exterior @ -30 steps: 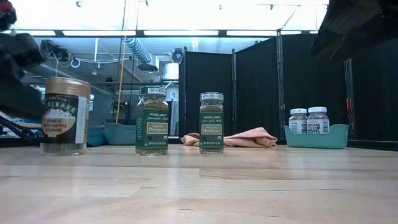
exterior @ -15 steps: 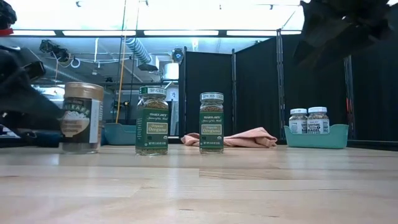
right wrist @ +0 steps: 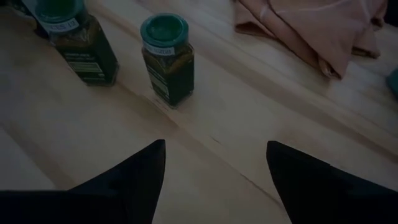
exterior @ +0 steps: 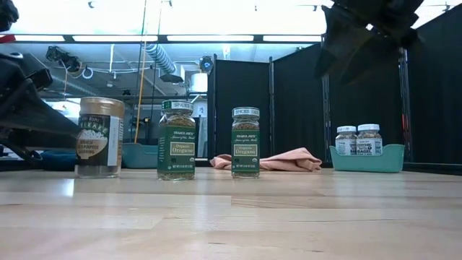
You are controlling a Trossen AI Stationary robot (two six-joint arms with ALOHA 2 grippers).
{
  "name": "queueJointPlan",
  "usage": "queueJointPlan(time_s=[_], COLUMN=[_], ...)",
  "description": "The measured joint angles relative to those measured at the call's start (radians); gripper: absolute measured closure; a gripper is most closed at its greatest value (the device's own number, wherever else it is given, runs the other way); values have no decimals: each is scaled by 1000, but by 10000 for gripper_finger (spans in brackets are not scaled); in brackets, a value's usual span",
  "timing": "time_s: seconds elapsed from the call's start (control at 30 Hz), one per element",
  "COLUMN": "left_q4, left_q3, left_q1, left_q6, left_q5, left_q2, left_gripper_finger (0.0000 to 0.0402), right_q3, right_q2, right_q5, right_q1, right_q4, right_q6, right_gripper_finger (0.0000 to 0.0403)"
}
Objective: Sort spices by type
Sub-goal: Put the gold seasoning bottle into the light green bin
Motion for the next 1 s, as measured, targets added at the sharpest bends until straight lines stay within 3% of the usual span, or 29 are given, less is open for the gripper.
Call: queueJointPlan(time_s=[0.37, 0.53, 0.9, 1.0], left_q4=[117, 90, 214, 301], left_q3=[0, -3, -32, -32], left_q1=[45, 70, 81, 81], left_q6=[159, 167, 166, 230], left_q5=[-4, -4, -20, -19], left_q2=[14, 17, 80, 107], left_gripper_finger=[39, 39, 39, 39], right_q3=[0, 0, 0, 0], right_q2=[0, 0, 0, 0], right_q5=[5, 7, 7, 7], right_q1=[-26, -31, -31, -31], right_q4=[39, 44, 54, 54], right_q6=[-60, -60, -60, -60], right_gripper_finger=[117, 117, 117, 117])
